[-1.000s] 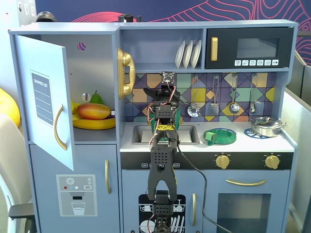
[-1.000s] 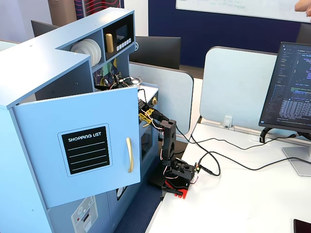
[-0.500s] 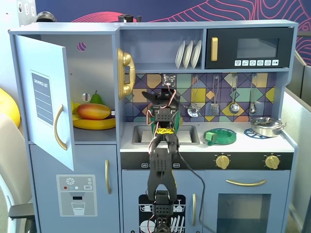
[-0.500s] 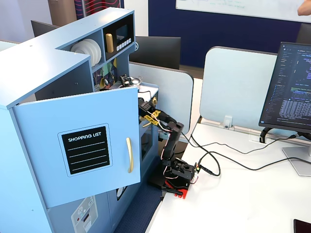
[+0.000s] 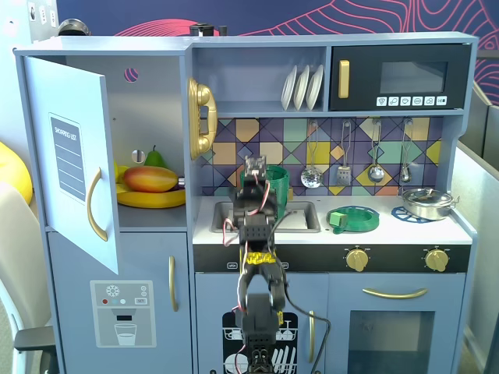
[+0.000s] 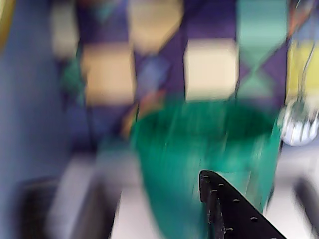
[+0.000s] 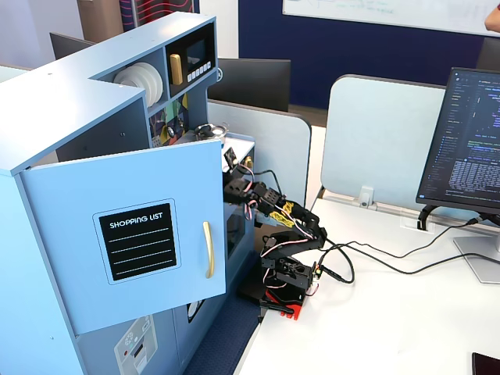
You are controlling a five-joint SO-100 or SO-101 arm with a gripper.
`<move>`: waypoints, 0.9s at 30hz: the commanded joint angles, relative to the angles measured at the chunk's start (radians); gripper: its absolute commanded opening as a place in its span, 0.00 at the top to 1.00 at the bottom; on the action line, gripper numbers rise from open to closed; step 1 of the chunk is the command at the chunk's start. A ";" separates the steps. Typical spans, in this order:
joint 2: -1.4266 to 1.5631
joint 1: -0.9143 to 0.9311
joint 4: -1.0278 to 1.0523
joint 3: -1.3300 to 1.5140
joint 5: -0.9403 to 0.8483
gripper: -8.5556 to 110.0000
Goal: Pick up the green pineapple from the left cabinet and place it in the green recipient
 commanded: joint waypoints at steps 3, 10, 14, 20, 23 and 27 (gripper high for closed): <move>0.261 -0.028 0.097 0.241 0.006 0.93; 0.489 -0.066 0.256 0.538 0.114 0.93; 0.503 -0.071 0.313 0.657 0.167 0.93; 0.505 -0.054 0.433 0.772 0.193 0.93; 0.505 -0.054 0.589 0.772 0.216 0.93; 0.505 -0.057 0.790 0.773 0.261 0.93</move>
